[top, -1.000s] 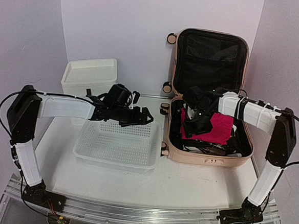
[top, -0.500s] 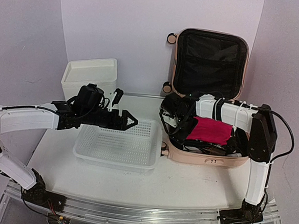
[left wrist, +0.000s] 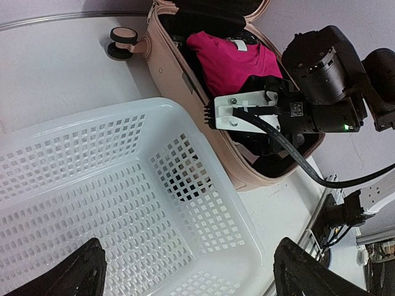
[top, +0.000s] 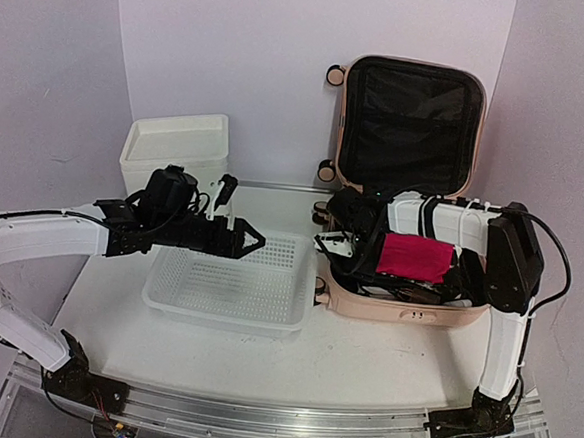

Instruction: Open, take out, and arrange the luggage

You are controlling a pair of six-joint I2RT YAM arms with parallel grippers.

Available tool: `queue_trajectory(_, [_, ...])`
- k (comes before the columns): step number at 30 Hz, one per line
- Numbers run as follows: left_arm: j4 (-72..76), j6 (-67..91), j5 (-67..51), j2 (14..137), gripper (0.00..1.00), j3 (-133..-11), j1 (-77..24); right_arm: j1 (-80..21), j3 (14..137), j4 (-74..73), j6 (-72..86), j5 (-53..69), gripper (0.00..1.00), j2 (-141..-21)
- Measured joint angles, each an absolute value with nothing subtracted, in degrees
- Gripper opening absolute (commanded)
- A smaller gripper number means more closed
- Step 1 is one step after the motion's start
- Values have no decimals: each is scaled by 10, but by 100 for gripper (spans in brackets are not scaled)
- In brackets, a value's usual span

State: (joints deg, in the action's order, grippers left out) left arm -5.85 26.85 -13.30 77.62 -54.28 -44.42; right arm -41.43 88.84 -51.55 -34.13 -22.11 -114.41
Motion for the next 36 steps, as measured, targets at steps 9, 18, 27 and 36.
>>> queue_trajectory(9, [-60, 270, -134, 774, 94, -543, -444, -411, 888, -482, -359, -225, 45, -1144])
queue_trajectory(18, [-62, 284, -145, 775, 95, -546, -444, -402, 888, -466, -356, -214, 18, -1144])
queue_trajectory(27, [-61, 361, -162, 810, 95, -588, -444, -383, 867, -448, -344, -172, 18, -1104])
queue_trajectory(36, [-62, 449, -183, 865, 98, -625, -444, -354, 865, -446, -328, -126, 29, -1084])
